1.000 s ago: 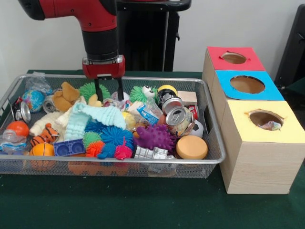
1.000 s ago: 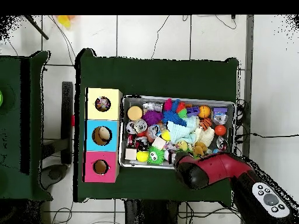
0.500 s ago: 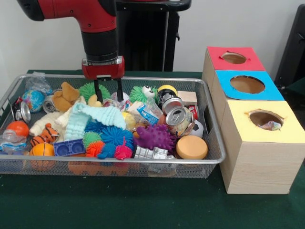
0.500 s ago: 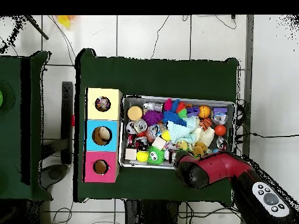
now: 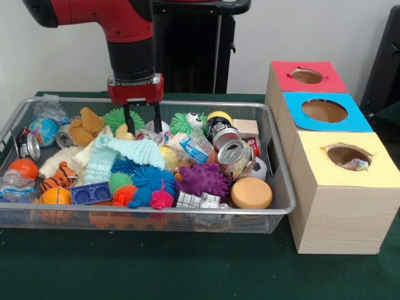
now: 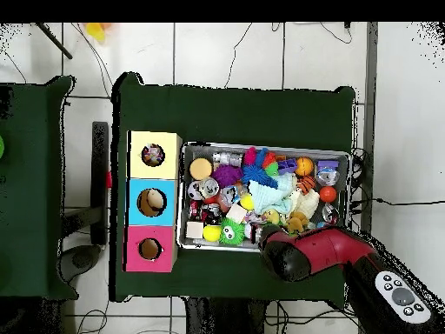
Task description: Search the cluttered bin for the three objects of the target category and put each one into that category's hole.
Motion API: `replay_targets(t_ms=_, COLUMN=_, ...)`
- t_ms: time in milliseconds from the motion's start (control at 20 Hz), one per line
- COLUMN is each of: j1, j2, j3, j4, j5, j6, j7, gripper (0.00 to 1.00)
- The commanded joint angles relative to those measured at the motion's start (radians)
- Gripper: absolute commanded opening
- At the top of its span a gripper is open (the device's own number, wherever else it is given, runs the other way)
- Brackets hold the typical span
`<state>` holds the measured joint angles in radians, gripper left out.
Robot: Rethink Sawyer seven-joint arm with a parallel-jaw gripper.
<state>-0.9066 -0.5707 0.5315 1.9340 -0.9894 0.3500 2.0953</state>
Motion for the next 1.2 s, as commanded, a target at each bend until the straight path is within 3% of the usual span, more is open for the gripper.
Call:
replay_targets(t_ms=50, j1=-0.003, j2=0.055, j3=0.031, j4=-0.12, j5=-0.024, j6=0.017, j7=-0.121, gripper=1.0)
replay_targets(t_ms=550, j1=-0.019, j2=0.057, j3=0.06, j4=-0.123, j5=0.0, j6=0.05, j7=-0.162, gripper=1.0)
replay_targets(t_ms=1200, j1=-0.03, j2=-0.007, j3=0.096, j4=-0.098, j5=0.066, j6=0.107, j7=-0.207, gripper=1.0)
